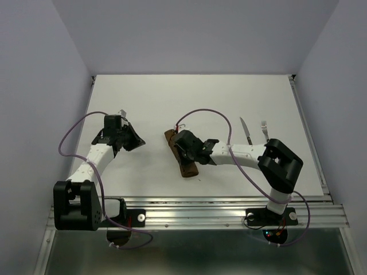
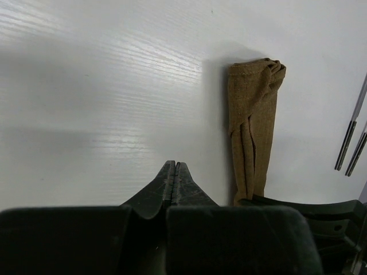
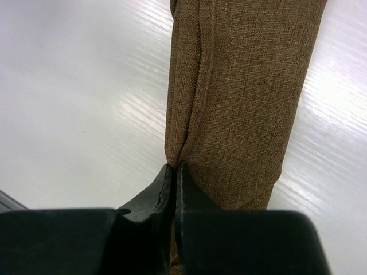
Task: Fold the napkin into a case and place the utensils inside
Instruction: Turn over the smaller rectangle-folded napkin at the center of the board.
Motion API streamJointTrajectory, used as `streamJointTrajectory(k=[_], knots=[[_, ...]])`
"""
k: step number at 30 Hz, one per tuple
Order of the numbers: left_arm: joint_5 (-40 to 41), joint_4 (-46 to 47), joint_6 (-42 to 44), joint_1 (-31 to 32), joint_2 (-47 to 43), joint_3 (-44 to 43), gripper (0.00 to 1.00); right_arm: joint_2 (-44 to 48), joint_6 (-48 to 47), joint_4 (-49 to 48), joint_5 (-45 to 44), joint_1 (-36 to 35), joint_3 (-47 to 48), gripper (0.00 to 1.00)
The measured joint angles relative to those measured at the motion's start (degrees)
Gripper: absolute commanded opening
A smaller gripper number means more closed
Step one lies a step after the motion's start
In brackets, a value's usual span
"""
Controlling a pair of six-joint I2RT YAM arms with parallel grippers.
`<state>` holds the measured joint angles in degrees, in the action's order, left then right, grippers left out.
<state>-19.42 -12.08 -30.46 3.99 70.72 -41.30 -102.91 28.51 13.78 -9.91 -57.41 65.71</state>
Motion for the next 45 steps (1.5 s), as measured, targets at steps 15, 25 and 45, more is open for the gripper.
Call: streamJointTrajectory(k=[15,25,45], knots=[[-1.57,-2.38,2.84,-2.99,-0.39,-1.55,0.03,1.55,4.76,-12.02,13.55,0.0,-2.05,0.01],[-1.6,-3.17,2.56,-2.99,-3.72,-1.7,0.05,4.85,12.46,-27.56,25.33,4.35,-13.16,0.01],[-3.26,-4.11,2.08,-2.99,-3.8,-2.89,0.06,7.3,21.79,-48.0,43.28,19.91,-32.92,0.01]])
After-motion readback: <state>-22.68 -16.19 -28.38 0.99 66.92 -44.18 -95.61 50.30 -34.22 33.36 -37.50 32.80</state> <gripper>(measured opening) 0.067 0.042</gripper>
